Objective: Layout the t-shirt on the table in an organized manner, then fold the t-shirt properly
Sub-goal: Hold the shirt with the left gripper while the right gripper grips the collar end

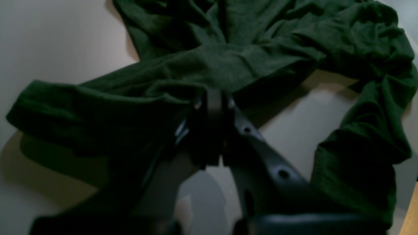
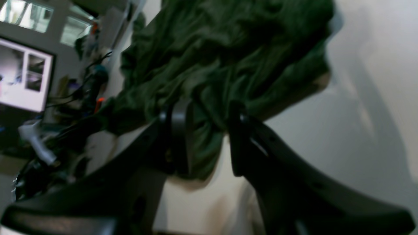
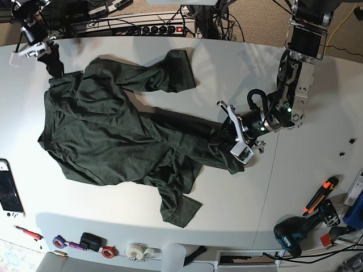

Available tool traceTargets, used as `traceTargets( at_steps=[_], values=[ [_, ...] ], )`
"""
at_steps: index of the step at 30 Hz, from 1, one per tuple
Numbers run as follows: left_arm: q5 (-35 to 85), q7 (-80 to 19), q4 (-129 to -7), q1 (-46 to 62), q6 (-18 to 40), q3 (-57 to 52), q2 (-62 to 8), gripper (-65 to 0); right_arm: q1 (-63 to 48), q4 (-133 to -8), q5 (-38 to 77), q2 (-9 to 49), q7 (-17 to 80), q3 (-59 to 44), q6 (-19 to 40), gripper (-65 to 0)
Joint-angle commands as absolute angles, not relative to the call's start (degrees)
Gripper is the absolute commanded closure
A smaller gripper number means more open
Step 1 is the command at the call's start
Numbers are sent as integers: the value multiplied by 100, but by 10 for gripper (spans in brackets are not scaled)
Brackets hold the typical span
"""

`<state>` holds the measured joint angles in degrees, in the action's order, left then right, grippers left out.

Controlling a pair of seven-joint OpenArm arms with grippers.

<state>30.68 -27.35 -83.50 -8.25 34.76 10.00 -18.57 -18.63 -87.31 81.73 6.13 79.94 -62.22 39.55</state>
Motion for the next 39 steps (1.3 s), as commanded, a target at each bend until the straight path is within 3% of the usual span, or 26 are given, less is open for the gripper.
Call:
traceTargets(
  at_steps=[1,8,13,16,25,39],
  values=[
    [3175,-2587,-8440,-934,3500,958,-1876,0,-1907,-8816,8444,615,7950,-6246,4000,-191],
    [3173,-2587,-8438,-934,3503,958,-1874,0,-1920,-8816,8241,-126,7647,-6235,3959,-191],
    [3173,-2589,-8438,-932,3503,958,-1890,0,-1898,-8816,7177,-381,6823,-6235,3358,-191],
    [3173,-2589,-8438,-932,3503,958,-1905,0,-1855,-8816,6713,-395,6523,-6237,3061,-191],
    [3175,-2589,-8438,-926,3505,958,-1905,0,-1341,-8816,6252,-397,6442,-6191,2893,-191],
    [3173,-2591,-8438,-919,3503,958,-1905,0,-1282,-8816,5586,-403,6316,-5137,2556,-190]
  ],
)
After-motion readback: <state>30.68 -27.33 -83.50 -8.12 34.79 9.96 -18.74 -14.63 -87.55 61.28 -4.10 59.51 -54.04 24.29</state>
